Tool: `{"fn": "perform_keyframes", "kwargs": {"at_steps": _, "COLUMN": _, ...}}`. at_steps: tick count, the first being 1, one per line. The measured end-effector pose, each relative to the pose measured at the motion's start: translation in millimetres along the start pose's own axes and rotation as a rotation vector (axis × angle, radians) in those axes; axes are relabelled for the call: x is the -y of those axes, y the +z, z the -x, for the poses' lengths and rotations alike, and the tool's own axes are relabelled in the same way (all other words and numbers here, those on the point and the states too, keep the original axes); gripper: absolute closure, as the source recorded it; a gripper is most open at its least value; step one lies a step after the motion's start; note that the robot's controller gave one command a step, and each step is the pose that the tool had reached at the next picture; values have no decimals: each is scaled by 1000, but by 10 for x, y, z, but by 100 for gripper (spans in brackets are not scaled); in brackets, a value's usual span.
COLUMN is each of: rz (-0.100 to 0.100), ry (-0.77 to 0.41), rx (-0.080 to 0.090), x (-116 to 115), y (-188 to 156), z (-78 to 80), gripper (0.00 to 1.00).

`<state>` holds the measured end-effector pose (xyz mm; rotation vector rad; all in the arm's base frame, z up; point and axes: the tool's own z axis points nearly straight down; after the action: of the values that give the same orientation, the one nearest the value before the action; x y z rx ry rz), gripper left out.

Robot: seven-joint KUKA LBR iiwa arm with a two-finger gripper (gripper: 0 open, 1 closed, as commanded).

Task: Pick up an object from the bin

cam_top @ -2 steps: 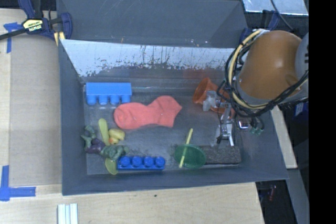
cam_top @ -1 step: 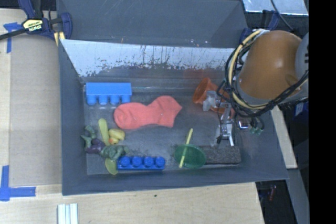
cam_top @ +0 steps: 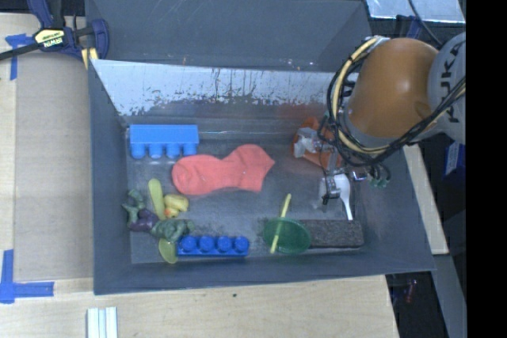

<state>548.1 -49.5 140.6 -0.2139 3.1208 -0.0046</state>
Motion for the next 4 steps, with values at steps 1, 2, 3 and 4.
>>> {"fn": "perform_keyframes", "kwargs": {"at_steps": 1, "rz": 4, "ry": -439, "rx": -7, "x": -179, "y": 538, "z": 185, "gripper": 0}}
{"fn": "perform_keyframes", "kwargs": {"at_steps": 2, "rz": 1, "ry": -302, "rx": 5, "x": -628, "y": 698, "z": 832, "gripper": 100}}
{"fn": "perform_keyframes", "kwargs": {"at_steps": 3, "rz": 0, "ry": -301, "rx": 4, "x": -622, "y": 704, "z": 827, "gripper": 0}}
{"fn": "perform_keyframes", "kwargs": {"at_steps": 4, "rz": 0, "ry": -300, "rx": 3, "x": -622, "y": 705, "z": 826, "gripper": 0}}
